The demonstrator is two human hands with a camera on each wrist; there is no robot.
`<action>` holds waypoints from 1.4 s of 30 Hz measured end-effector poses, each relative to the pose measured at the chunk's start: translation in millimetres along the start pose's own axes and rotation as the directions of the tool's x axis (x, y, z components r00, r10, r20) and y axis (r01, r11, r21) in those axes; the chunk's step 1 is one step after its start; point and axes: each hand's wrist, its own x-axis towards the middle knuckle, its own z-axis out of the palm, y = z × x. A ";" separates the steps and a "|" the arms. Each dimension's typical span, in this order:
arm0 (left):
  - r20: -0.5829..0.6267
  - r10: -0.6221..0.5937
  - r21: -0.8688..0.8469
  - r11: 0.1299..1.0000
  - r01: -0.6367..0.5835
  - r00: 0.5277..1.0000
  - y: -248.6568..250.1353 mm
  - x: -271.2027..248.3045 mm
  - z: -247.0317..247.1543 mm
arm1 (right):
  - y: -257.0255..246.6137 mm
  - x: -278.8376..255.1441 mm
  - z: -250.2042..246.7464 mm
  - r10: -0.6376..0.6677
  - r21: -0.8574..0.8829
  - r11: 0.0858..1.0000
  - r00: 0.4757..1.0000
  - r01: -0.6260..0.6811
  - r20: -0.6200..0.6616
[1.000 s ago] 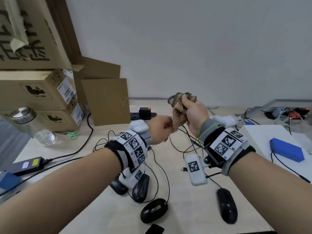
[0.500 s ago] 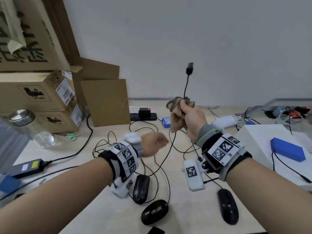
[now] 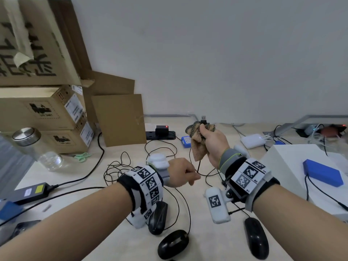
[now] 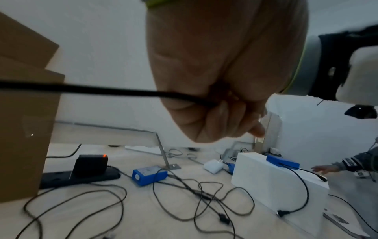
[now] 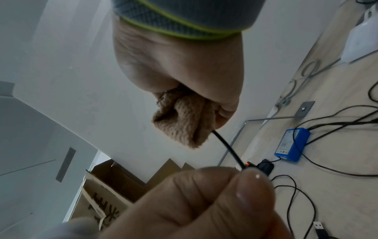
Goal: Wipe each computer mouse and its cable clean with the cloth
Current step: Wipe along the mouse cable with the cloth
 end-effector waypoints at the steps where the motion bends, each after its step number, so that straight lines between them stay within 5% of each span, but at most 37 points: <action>1: 0.023 -0.018 0.011 1.000 0.017 1.000 -2.0 0.8 -1.3 | 1.9 0.0 -0.6 -0.001 -0.010 1.000 1.000 0.001 0.006; 4: 0.043 -0.078 -0.287 0.954 0.088 0.996 -5.8 2.9 -8.0 | 2.2 -5.9 -0.6 -0.009 0.046 0.999 1.000 0.008 0.014; 5: 0.048 -0.095 -0.520 0.848 0.106 0.994 -3.5 1.8 -9.6 | 0.5 -8.4 -0.3 -0.008 0.074 0.997 0.999 0.006 0.031; 7: 0.018 -0.146 -0.880 0.468 0.085 0.989 4.0 1.1 -13.5 | 0.6 -11.1 0.2 -0.011 0.071 0.997 0.999 0.008 0.049; 9: -0.047 -0.274 -0.950 0.308 0.041 0.960 7.5 5.4 -15.7 | 1.5 -13.1 0.6 -0.025 0.033 0.999 0.998 0.024 0.050; 13: -0.273 -0.352 -0.821 0.571 -0.026 0.895 5.9 13.0 -12.0 | -0.1 -14.8 3.0 -0.039 0.053 0.998 0.997 0.035 0.070; 18: -0.420 -0.283 -0.626 0.779 -0.049 0.862 8.9 6.5 -13.7 | -1.8 -1.8 1.4 0.074 0.239 0.970 0.989 -0.042 -0.127; 20: -0.403 -0.271 -0.604 0.796 -0.032 0.874 11.9 6.7 -15.1 | -0.4 0.3 -1.2 0.110 0.251 0.966 0.980 -0.065 -0.167; 26: -0.471 -0.282 -0.525 0.851 -0.008 0.836 15.7 11.3 -17.8 | -4.5 -19.4 1.7 0.015 0.076 0.997 1.000 -0.014 -0.001; 34: -0.515 -0.164 -0.208 0.976 0.063 0.841 21.5 10.2 -21.3 | 0.2 -14.3 15.6 -0.024 -0.277 0.960 0.981 -0.031 -0.193; 42: -0.540 -0.127 -0.095 0.991 0.090 0.832 10.5 4.7 -24.0 | 3.9 -11.0 23.7 -0.004 -0.174 0.984 0.967 -0.042 -0.255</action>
